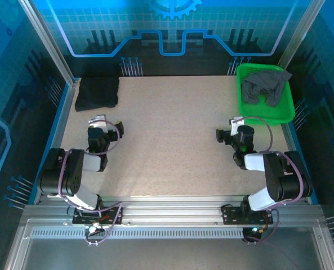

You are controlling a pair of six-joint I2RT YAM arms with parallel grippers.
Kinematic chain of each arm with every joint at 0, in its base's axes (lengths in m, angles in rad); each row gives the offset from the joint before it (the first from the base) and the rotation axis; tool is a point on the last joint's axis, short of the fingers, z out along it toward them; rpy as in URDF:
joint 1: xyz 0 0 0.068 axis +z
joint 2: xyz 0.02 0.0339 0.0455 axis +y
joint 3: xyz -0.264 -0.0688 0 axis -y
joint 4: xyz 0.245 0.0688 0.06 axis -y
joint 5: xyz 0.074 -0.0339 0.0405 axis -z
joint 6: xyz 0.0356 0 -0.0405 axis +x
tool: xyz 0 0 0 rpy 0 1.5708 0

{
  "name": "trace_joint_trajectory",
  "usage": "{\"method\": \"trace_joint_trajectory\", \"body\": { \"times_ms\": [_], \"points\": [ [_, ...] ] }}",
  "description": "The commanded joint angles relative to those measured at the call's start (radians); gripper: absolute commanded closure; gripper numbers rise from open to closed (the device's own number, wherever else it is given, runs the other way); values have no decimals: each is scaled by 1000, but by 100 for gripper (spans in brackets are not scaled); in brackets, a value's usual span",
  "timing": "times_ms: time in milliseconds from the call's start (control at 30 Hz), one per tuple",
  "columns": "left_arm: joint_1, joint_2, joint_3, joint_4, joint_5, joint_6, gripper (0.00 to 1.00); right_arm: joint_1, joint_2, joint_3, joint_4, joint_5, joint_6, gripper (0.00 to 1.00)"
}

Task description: Fold and stack the t-shirts

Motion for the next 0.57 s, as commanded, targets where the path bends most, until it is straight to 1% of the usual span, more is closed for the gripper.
{"method": "trace_joint_trajectory", "body": {
  "times_ms": [0,533],
  "points": [
    [-6,-10,2,-31,16,27,1,4,2,21,49,-14,-15,0],
    [-12,-11,4,-36,7,33,1,3,1,22,44,-23,-15,0]
  ]
}}
